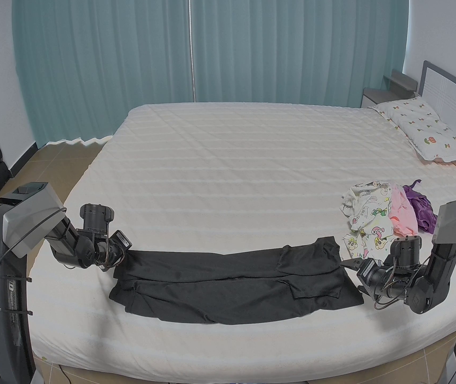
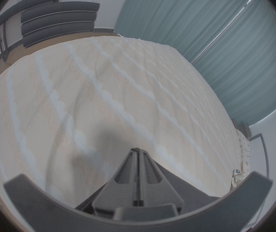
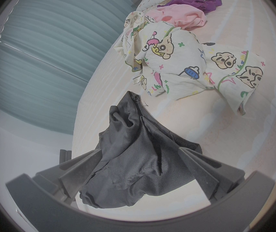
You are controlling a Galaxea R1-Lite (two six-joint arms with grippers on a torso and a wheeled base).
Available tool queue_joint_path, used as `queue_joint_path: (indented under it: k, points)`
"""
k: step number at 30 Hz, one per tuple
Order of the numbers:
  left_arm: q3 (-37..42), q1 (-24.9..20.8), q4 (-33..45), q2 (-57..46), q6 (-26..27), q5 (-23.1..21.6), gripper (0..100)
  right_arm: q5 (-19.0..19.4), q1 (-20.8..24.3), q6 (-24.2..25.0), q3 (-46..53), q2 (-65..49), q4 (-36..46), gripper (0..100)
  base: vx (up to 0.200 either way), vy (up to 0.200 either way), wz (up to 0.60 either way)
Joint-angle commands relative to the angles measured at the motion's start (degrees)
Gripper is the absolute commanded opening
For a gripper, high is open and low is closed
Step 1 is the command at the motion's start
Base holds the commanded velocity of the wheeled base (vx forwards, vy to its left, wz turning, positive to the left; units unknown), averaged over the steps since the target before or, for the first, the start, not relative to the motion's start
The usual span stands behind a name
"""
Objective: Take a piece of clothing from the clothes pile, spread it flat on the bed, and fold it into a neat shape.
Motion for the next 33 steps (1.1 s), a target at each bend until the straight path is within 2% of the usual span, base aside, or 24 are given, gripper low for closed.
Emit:
queue_joint_path:
  k: [1, 5, 6, 10, 11, 14, 20, 23, 25, 26, 33]
  points:
    - [0.13, 0.06, -0.14, 0.08, -0.02, -0.01, 100, 0.02, 0.0, 0.0, 0.1, 0.12, -0.04, 100, 0.0, 0.0, 0.0]
    - [1.01, 1.02, -0.05, -1.86, -0.9, -0.09, 100, 0.02, 0.0, 0.0, 0.19, 0.12, -0.04, 100, 0.0, 0.0, 0.0]
    - [2.5, 1.29, 0.22, -4.93, -2.57, -0.27, 100, 0.02, 0.0, 0.0, 0.28, 0.12, -0.04, 100, 0.0, 0.0, 0.0]
    - [8.39, 1.2, 0.13, -12.14, -3.89, -3.96, 100, 0.02, 0.09, 0.0, 0.28, 0.03, -0.04, 100, 0.0, 0.0, 0.0]
    - [11.03, 0.93, 0.04, -14.34, -3.45, -6.69, 100, 0.02, 0.09, 0.0, 0.37, 0.03, -0.04, 100, 0.0, 0.0, 0.0]
    - [13.05, 0.58, 0.57, -15.74, -3.54, -8.62, 100, 0.02, 0.44, 0.0, 0.72, 0.03, -0.04, 100, 0.0, 0.0, 0.0]
    - [23.16, -0.47, 0.92, -16.45, -2.13, -8.36, 100, 0.02, 0.53, 0.0, 0.63, 0.03, -0.04, 100, 0.0, 0.0, 0.0]
    - [27.64, -0.82, 0.83, -16.62, 0.42, -8.71, 100, 0.02, 0.7, 0.0, 0.72, 0.12, -0.04, 100, 0.0, 0.0, 0.0]
    - [27.64, -0.82, 0.83, -16.62, 0.42, -8.71, 100, 0.02, 0.7, 0.0, 0.72, 0.12, -0.04, 100, 0.0, 0.0, 0.0]
    - [30.36, -2.49, -1.28, -16.1, 2.88, -8.18, 100, 0.02, 0.88, 0.0, 0.72, 0.12, -0.04, 100, 0.0, 0.0, 0.0]
    - [34.23, -6.01, -8.22, -15.22, 3.32, -7.39, 100, 0.02, 0.88, 0.0, 0.72, 0.21, -0.04, 100, 0.0, 0.0, 0.0]
